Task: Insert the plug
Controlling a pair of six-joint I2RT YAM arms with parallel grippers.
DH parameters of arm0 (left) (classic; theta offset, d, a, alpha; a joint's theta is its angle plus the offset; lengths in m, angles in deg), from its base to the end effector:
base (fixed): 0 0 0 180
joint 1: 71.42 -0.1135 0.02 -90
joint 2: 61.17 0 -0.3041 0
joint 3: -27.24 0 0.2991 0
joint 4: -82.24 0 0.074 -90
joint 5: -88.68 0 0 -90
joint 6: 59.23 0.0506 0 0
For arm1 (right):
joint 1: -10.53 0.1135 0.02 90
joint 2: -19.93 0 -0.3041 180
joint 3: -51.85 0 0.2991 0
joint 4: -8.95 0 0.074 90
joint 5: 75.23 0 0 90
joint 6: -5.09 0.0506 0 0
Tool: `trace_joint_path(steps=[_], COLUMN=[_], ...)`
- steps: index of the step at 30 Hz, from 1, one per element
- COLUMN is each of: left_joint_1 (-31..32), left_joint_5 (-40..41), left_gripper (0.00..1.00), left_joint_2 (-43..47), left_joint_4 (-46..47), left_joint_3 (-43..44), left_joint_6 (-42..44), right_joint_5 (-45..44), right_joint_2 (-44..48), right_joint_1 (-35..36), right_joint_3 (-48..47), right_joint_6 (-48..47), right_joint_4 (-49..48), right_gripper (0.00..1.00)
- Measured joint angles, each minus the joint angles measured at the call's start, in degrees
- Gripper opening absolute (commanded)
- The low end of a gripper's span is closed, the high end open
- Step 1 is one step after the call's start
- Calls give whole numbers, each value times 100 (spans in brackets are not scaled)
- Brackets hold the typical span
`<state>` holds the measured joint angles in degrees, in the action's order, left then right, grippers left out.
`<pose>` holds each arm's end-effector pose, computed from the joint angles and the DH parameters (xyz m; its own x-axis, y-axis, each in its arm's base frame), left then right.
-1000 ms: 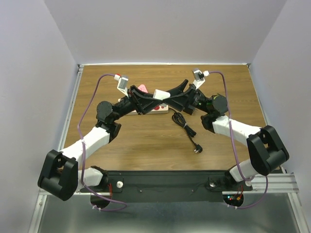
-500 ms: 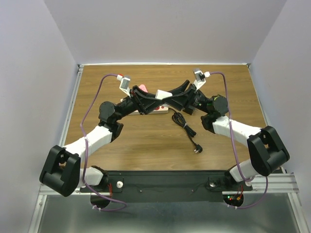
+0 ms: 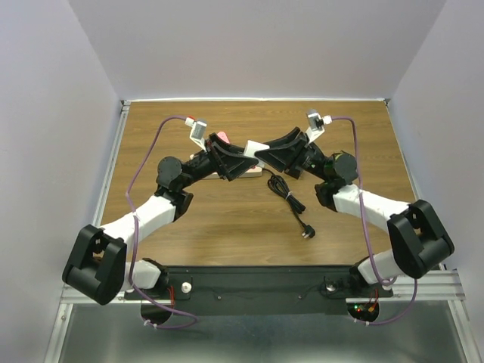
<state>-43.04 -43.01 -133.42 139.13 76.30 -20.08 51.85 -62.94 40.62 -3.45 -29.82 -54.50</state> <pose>0.2437 -0.1699 0.3474 -0.3446 -0.4720 -0.8114 0.9100 0.0442 -0.4122 0.2789 0.1969 0.3438 -0.3844 0.5334 -0.7535 -0.8867 0.0139 0.4622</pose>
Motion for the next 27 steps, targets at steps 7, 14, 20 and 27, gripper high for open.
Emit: trace_joint_path(steps=[7, 14, 20, 27], left_joint_1=[-319, -1056, -1088, -1088], left_joint_5=[188, 1073, 2732, 3993], left_gripper=[80, 80, 79, 79], left_joint_2=[278, 538, 264, -225], left_joint_4=[-905, -2094, -3941, -4795], left_joint_3=[-125, -424, -101, 144], left_joint_6=[555, 1335, 2159, 2653], right_joint_5=[-317, -560, -1012, -1515], right_joint_2=[450, 721, -37, -1311], right_joint_1=[-129, -271, -271, -273], right_joint_3=[28, -669, -2345, -3510], right_joint_6=[-817, -1606, -2483, -2949], right_joint_4=[647, 1910, 4566, 6922], right_gripper=[0, 0, 0, 1])
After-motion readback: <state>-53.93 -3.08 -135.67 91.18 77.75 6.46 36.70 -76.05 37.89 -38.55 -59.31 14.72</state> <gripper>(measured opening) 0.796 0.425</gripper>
